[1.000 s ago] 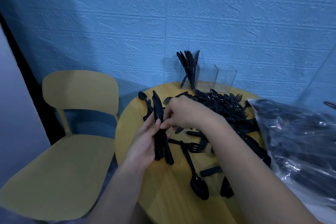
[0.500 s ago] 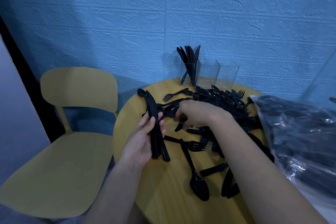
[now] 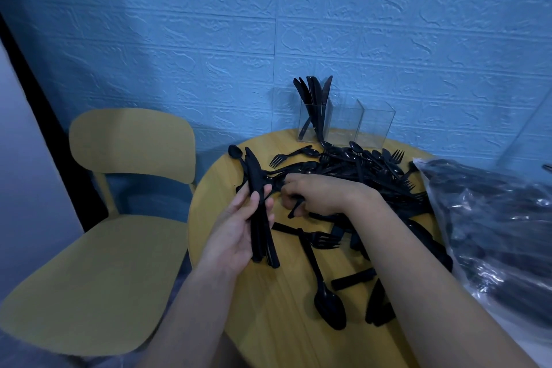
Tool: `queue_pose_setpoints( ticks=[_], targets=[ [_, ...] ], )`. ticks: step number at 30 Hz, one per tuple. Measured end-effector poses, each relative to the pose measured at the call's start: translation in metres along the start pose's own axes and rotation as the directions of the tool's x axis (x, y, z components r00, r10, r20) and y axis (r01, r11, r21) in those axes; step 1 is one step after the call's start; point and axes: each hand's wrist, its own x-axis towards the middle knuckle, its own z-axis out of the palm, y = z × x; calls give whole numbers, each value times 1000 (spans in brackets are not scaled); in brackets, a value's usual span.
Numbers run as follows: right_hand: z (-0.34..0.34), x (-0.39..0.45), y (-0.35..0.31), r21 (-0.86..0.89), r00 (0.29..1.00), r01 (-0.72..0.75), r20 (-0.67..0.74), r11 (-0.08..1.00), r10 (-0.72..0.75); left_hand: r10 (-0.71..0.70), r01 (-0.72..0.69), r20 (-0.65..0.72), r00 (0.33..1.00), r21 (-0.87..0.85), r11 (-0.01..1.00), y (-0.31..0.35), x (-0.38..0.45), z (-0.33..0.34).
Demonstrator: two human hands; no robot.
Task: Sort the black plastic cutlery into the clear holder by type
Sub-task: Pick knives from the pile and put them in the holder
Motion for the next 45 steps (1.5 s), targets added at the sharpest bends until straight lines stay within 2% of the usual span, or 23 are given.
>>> queue_pose_setpoints(
  ticks=[12,15,17,21,24,26,29,31,34,37,45],
  targets=[
    [5,4,7,112,998,57,-11,992,-57,16,-16,7,1000,2,1000,0,-2,1],
    [-1,2,8,166,991,107,-101,980,-91,30,-30,1,1000,2,1000,1,-2,1],
    [-9,-3,8,238,969,146,-229,960,-90,37,-37,-4,999,-3,999,1,-2,1],
    [-28,-17,4,478,839,264,-543,838,45,79,-79,3,997,2,997,1,-2,2],
    [-40,-25,-3,533,703,365,-695,763,149,108,-108,0,994,11,994,0,-3,3],
    [-46,-29,-9,520,641,367,-743,771,195,108,-108,0,994,8,994,0,-4,4],
    [-53,-33,-15,541,599,345,-756,767,264,107,-108,16,994,18,994,0,-5,4],
    [-56,-33,-19,603,634,342,-714,721,296,114,-114,18,993,22,993,0,-5,4],
    [-53,-28,-25,717,753,348,-598,604,275,119,-120,22,993,47,992,-1,-5,5],
    [-43,-18,-30,775,824,299,-504,557,259,111,-116,61,992,75,990,-1,-7,7],
    [-22,0,-41,785,841,112,-401,609,363,54,-68,134,989,100,993,-3,-7,8]
  ],
)
